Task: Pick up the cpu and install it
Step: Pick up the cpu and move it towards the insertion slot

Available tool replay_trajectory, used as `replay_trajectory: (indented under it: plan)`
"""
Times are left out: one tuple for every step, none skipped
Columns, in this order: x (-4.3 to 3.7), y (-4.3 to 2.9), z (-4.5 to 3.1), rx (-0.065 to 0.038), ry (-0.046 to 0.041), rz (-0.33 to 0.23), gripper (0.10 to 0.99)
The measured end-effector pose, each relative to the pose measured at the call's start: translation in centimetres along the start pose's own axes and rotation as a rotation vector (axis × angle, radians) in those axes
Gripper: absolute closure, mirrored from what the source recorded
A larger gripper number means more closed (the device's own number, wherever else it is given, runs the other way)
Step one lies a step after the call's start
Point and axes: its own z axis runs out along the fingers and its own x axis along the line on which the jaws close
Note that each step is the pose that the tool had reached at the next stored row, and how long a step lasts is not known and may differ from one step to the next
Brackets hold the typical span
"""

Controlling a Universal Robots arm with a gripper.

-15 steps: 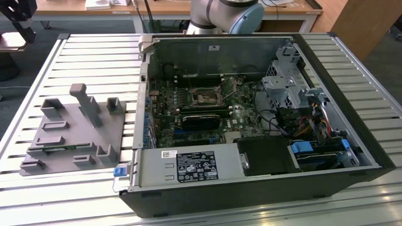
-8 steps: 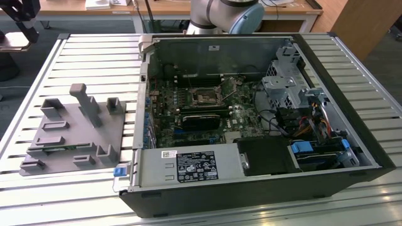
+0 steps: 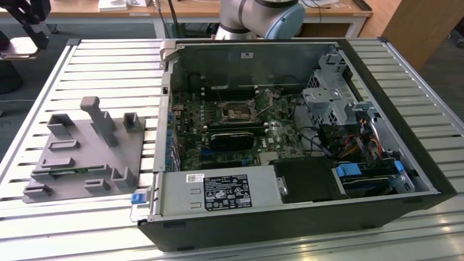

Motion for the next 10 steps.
replay_trajectory:
  plan:
    - [-0.06,0.00,0.00,0.000,0.0000,0.000,0.557]
    - [-0.13,0.00,0.00,0.000,0.0000,0.000,0.557]
    - [-0.21,-0.01,0.00,0.000,0.0000,0.000,0.557]
    - [-0.29,-0.01,0.00,0.000,0.0000,0.000,0.557]
    - [-0.37,-0.01,0.00,0.000,-0.0001,0.000,0.557]
    - [-0.44,-0.01,-0.01,0.000,0.0000,0.000,0.557]
    - [-0.52,-0.02,-0.01,0.000,0.0000,0.000,0.557]
    - [-0.59,-0.02,-0.01,0.000,0.0000,0.000,0.557]
    - [-0.66,-0.02,-0.01,0.000,-0.0001,0.000,0.557]
    - [-0.73,-0.02,-0.01,0.000,0.0000,0.000,0.557]
